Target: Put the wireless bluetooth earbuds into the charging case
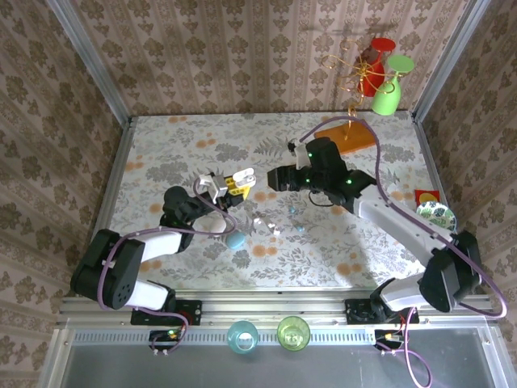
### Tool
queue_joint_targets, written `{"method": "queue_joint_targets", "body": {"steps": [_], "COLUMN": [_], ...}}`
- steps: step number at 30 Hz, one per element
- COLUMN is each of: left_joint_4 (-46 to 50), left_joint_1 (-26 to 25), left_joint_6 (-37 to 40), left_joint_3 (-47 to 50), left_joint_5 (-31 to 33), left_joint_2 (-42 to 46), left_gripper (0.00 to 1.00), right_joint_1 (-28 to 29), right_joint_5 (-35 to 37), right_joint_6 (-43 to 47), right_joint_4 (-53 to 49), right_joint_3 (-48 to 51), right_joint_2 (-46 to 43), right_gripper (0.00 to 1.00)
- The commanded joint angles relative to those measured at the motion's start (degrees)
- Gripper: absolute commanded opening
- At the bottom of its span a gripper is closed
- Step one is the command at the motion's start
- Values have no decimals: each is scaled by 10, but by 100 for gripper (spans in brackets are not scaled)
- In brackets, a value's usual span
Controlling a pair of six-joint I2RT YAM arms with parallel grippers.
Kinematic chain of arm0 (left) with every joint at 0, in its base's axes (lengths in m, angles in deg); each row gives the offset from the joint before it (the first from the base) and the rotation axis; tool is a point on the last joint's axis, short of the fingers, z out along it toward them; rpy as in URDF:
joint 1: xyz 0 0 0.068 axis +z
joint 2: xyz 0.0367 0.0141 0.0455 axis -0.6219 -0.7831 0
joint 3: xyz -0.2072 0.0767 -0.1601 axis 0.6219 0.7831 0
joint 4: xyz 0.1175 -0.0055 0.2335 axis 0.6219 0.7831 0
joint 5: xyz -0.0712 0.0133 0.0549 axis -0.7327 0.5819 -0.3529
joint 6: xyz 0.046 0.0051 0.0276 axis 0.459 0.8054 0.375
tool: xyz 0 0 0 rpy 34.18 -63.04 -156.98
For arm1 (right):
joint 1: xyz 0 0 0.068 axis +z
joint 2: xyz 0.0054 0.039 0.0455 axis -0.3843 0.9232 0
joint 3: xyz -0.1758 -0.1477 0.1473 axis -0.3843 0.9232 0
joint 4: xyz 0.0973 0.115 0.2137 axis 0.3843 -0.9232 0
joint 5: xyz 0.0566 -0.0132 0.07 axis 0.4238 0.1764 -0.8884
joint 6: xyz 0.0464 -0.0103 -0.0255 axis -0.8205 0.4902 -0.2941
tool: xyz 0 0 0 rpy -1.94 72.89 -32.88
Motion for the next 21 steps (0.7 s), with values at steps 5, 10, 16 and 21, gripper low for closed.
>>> {"method": "queue_joint_targets", "body": {"steps": [5, 10, 16, 21], "left_joint_4": [-29, -28, -12, 0], "left_joint_1": [14, 29, 32, 33], "left_joint_6": [-27, -51, -50, -48], "left_joint_3": [-2, -1, 0, 0], "left_joint_5": [13, 29, 34, 39], "left_joint_2": [10, 11, 24, 31], "left_gripper": [0, 0, 0, 0], "right_joint_1": [11, 18, 38, 42], "right_joint_5": [7, 10, -8, -3], "right_joint_6": [8, 15, 32, 44], "right_joint_4": [-134, -218, -241, -260], "right_joint_3": [-32, -69, -100, -136], "right_joint_2": [100, 177, 241, 290], "right_gripper": [70, 68, 64, 59]}}
